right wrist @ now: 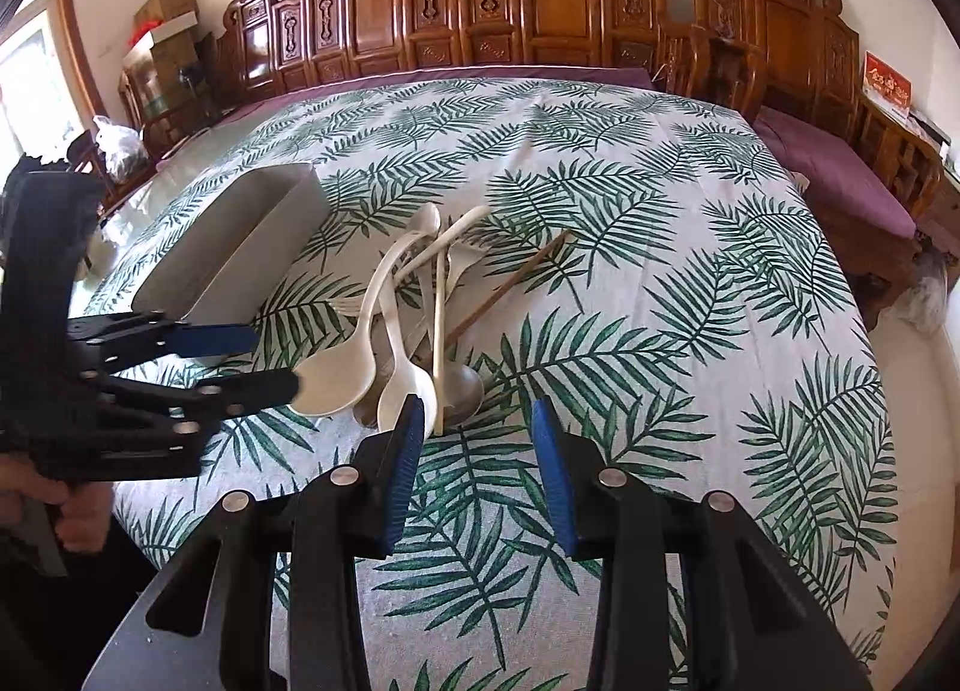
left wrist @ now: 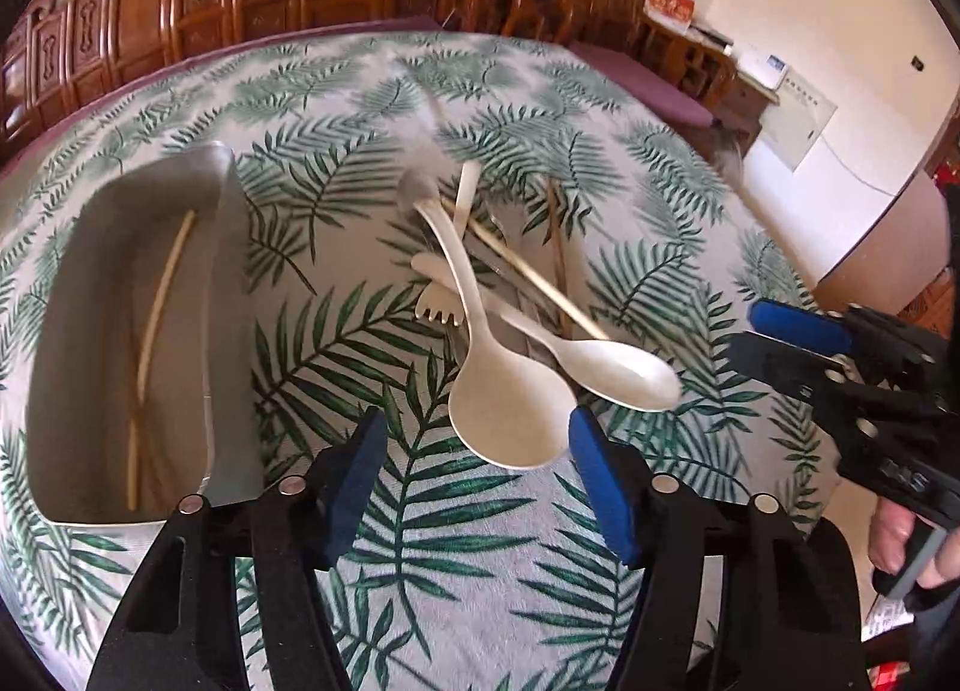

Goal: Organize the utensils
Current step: 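Grasp a large cream plastic spoon by its handle with the left tool, then grasp a small cream spoon with the right tool while the left tool lifts its spoon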

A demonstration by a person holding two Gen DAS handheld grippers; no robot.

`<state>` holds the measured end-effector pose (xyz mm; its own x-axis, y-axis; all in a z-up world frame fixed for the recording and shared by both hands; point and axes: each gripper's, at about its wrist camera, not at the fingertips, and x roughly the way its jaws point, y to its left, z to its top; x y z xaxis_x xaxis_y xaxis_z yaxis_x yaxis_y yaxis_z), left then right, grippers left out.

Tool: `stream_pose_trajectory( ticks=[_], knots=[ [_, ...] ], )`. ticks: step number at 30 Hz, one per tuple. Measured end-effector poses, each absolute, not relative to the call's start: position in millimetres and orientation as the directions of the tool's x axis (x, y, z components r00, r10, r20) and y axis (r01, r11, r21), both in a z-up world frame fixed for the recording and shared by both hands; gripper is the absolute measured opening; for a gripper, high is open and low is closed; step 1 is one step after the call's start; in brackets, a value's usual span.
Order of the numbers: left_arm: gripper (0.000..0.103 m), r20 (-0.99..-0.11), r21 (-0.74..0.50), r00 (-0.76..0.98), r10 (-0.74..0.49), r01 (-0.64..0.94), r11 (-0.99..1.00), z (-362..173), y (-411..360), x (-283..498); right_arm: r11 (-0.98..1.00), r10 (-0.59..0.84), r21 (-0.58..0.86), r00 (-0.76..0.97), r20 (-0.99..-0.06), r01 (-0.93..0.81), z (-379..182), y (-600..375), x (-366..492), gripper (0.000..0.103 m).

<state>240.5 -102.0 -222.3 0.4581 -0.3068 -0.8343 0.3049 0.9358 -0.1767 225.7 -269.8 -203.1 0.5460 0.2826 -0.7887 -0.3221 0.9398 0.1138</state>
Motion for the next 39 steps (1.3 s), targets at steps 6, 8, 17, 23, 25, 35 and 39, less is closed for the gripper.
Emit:
stream_pose_trajectory(
  ticks=[6, 8, 17, 23, 25, 35, 39],
  knots=[
    [0.048, -0.854, -0.192, 0.428, -0.294, 0.265, 0.945, -239, -103, 255, 0.935, 0.292, 0.119, 0.533, -0.794, -0.335, -207, -264, 225, 0.040],
    [0.046, -0.861, -0.197, 0.416, -0.294, 0.260, 0.945, -244, -103, 257, 0.935, 0.292, 0.119, 0.532, -0.795, -0.335, -207, -263, 225, 0.040],
    [0.035, -0.866, -0.187, 0.417, -0.277, 0.245, 0.951, -250, -109, 256, 0.936, 0.294, 0.125, 0.537, -0.791, -0.328, -206, -265, 225, 0.045],
    [0.013, -0.869, -0.209, 0.404, -0.285, 0.222, 0.952, -250, -105, 256, 0.936, 0.290, 0.119, 0.532, -0.796, -0.331, -209, -264, 225, 0.046],
    [0.008, -0.868, -0.218, 0.405, -0.288, 0.210, 0.953, -248, -101, 256, 0.935, 0.289, 0.114, 0.531, -0.797, -0.337, -210, -261, 224, 0.046],
    [0.002, -0.840, -0.234, 0.446, -0.308, 0.215, 0.948, -226, -92, 248, 0.933, 0.280, 0.102, 0.515, -0.810, -0.346, -220, -253, 224, 0.046],
    [0.002, -0.821, -0.223, 0.482, -0.307, 0.223, 0.949, -211, -87, 244, 0.922, 0.302, 0.112, 0.506, -0.808, -0.371, -223, -245, 224, 0.046]
  ],
)
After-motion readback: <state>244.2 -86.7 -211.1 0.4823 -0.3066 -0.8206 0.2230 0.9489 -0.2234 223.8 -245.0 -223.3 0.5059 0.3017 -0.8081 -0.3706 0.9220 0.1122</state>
